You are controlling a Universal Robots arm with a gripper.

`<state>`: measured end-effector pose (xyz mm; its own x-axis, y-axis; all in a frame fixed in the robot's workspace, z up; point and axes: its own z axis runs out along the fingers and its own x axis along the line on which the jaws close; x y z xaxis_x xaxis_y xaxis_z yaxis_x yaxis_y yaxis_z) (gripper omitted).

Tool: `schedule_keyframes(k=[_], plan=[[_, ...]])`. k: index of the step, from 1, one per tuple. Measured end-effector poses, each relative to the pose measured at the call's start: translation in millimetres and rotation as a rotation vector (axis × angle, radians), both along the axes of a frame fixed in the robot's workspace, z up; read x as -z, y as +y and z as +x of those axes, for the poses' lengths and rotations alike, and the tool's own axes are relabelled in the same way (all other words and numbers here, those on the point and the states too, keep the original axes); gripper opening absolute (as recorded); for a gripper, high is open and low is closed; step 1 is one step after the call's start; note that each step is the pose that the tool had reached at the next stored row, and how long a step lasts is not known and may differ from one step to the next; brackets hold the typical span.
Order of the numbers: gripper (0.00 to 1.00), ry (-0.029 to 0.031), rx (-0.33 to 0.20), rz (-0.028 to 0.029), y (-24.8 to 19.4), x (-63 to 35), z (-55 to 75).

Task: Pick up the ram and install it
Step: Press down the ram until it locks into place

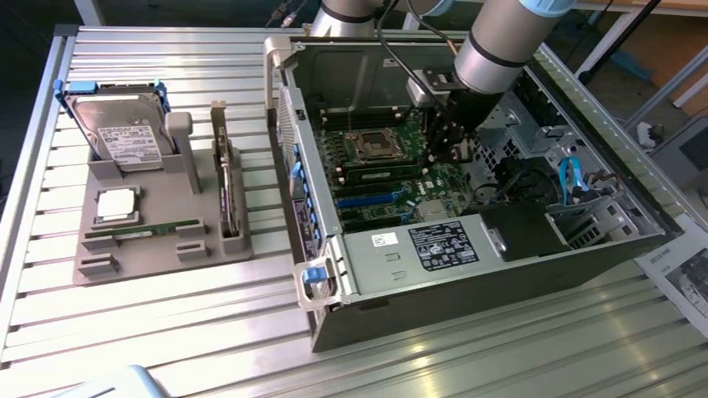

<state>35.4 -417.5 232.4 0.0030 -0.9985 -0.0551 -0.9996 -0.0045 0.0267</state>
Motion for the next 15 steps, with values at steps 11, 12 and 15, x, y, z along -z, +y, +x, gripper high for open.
schedule_keyframes(k=[11,12,15], plan=[[0.10,0.0071,0.000,0.0007,0.1,-1.4,0.4],[0.10,0.0095,0.000,0.0005,0.1,-2.6,0.5],[0.10,0.0168,0.000,0.0003,0.0,-6.1,0.9]])
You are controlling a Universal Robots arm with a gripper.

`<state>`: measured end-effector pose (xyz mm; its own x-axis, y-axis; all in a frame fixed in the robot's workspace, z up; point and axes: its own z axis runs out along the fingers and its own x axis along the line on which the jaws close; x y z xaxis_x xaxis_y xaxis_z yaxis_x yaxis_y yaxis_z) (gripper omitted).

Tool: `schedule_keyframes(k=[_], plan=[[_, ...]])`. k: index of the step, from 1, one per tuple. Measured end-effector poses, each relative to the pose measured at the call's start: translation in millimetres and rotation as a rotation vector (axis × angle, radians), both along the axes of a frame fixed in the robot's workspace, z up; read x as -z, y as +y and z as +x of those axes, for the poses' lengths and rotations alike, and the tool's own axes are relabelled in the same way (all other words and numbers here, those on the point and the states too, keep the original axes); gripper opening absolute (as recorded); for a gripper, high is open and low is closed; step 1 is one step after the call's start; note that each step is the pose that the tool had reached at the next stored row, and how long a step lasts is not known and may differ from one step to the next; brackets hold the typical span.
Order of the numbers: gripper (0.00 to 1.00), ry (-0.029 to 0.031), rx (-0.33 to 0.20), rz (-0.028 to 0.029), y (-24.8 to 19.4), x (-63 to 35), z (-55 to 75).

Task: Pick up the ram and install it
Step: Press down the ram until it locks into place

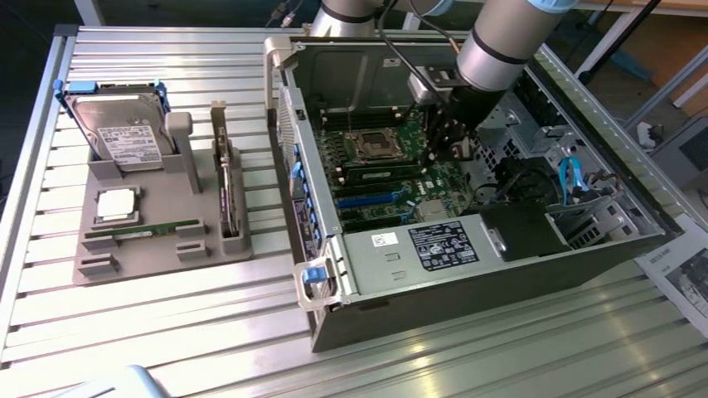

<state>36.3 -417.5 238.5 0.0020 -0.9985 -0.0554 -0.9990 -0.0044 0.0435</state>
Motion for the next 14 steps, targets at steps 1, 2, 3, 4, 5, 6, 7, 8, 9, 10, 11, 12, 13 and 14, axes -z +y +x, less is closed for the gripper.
schedule_keyframes(k=[1,2,3,4,5,6,7,8,9,10,11,12,13,14], plan=[[0.10,0.0037,0.000,0.0000,0.0,-1.6,0.1],[0.10,0.0072,0.000,0.0001,0.0,-3.2,0.2],[0.10,0.0096,0.000,0.0002,0.0,-4.2,0.3],[0.10,0.0097,0.000,0.0004,0.0,-4.2,0.3],[0.10,0.0098,0.000,0.0002,0.0,-4.3,0.3],[0.10,0.0098,0.000,0.0000,0.0,-4.4,0.2],[0.10,0.0098,0.000,-0.0002,0.0,-4.5,-1.1],[0.10,0.0097,0.000,-0.0001,0.0,-4.4,-2.9],[0.10,0.0084,-0.001,-0.0001,0.5,-4.4,-6.4],[0.10,0.0066,-0.001,-0.0001,0.9,-4.3,-8.7],[0.10,0.0031,-0.002,0.0000,1.9,-4.3,-12.9],[0.10,0.0005,-0.003,0.0000,2.7,-4.3,-17.2],[0.10,-0.0010,-0.003,0.0001,3.3,-4.3,-21.6],[0.10,-0.0017,-0.003,0.0001,3.4,-4.3,-24.8]])
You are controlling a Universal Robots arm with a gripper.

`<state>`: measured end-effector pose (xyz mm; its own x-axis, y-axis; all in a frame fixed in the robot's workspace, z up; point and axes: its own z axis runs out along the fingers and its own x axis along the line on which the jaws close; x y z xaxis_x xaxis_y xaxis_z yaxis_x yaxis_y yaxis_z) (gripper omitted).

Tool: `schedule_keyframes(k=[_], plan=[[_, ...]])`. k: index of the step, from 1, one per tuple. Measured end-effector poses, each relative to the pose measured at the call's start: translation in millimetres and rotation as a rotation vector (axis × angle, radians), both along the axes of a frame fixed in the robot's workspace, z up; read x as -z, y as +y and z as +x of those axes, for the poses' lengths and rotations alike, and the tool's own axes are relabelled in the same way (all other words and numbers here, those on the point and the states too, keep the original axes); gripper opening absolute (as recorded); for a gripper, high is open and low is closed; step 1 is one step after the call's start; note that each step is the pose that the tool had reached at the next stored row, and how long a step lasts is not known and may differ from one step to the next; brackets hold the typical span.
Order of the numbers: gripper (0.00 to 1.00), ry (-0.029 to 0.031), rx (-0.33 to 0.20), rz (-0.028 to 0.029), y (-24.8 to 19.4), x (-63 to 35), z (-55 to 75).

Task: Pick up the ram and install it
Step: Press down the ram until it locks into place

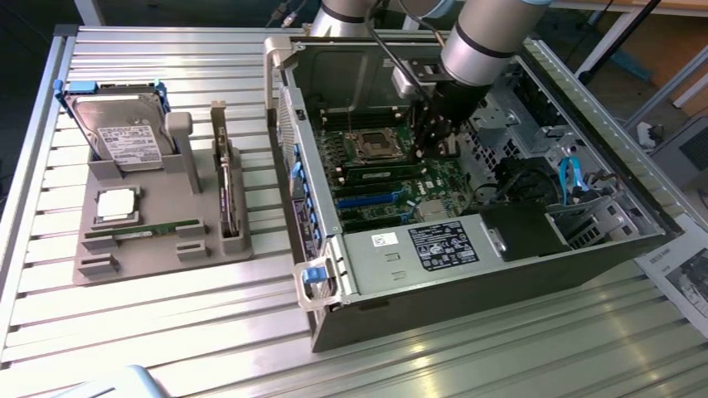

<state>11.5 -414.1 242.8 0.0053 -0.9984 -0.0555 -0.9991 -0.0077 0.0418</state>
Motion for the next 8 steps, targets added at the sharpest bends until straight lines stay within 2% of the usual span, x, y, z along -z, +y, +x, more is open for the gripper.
schedule_keyframes(k=[4,8], plan=[[0.10,-0.0016,-0.001,-0.0002,0.1,0.0,-18.5],[0.10,-0.0021,-0.001,0.0000,0.2,0.0,-29.5]])
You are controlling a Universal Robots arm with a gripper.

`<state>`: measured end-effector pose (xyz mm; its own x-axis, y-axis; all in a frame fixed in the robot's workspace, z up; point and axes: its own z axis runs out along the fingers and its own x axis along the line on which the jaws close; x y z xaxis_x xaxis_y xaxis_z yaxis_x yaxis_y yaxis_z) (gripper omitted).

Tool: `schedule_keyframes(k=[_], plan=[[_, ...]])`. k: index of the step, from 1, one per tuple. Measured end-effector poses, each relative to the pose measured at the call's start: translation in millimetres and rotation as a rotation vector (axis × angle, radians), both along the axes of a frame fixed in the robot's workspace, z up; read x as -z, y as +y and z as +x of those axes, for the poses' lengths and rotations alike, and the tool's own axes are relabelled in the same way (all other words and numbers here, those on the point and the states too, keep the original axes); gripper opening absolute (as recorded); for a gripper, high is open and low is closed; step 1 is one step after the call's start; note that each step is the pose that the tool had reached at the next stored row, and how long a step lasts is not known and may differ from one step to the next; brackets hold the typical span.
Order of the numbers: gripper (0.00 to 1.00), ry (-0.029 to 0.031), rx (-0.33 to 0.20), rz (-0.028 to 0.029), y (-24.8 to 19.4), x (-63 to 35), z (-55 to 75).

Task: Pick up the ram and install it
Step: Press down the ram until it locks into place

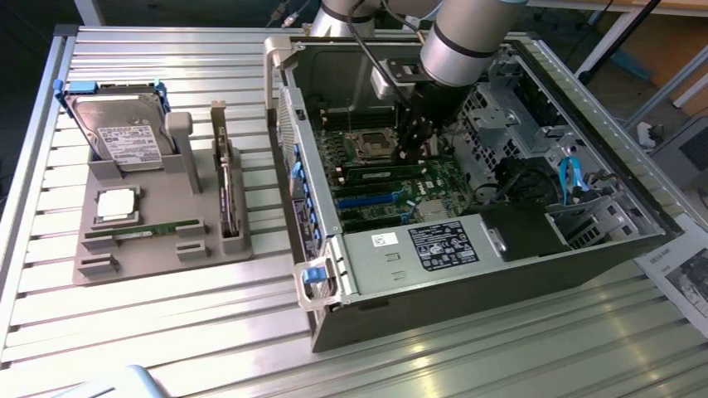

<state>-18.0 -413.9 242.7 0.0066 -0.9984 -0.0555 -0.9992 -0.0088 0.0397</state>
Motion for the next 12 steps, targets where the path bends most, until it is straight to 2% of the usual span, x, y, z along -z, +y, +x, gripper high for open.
schedule_keyframes(k=[2,12], plan=[[0.10,-0.0003,0.000,-0.0001,0.1,0.0,-6.9],[0.10,-0.0003,0.000,-0.0002,-0.8,0.0,-10.3]])
